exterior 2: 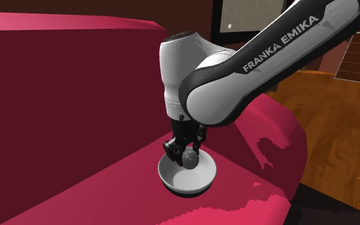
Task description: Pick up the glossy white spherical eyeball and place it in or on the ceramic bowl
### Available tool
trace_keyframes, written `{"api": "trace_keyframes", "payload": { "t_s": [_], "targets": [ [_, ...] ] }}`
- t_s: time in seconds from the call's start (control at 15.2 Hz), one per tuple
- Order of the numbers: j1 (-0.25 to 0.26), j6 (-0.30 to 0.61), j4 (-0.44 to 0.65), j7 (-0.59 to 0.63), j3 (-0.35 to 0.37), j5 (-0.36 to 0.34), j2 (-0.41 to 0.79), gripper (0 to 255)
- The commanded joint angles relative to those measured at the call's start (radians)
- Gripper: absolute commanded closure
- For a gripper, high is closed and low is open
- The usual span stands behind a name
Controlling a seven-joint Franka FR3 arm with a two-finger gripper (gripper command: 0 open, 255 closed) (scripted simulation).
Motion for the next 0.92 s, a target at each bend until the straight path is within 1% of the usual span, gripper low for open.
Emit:
{"api": "trace_keyframes", "payload": {
  "t_s": [0.0,0.46,0.53,0.86],
  "targets": [
    [0.0,0.019,-0.005,0.007,0.0,-0.007,0.014,255],
    [0.0,0.019,-0.005,0.007,0.0,-0.007,0.014,255],
    [0.0,0.019,-0.005,0.007,0.0,-0.007,0.014,0],
    [0.0,0.019,-0.005,0.007,0.0,-0.007,0.014,0]
  ]
}}
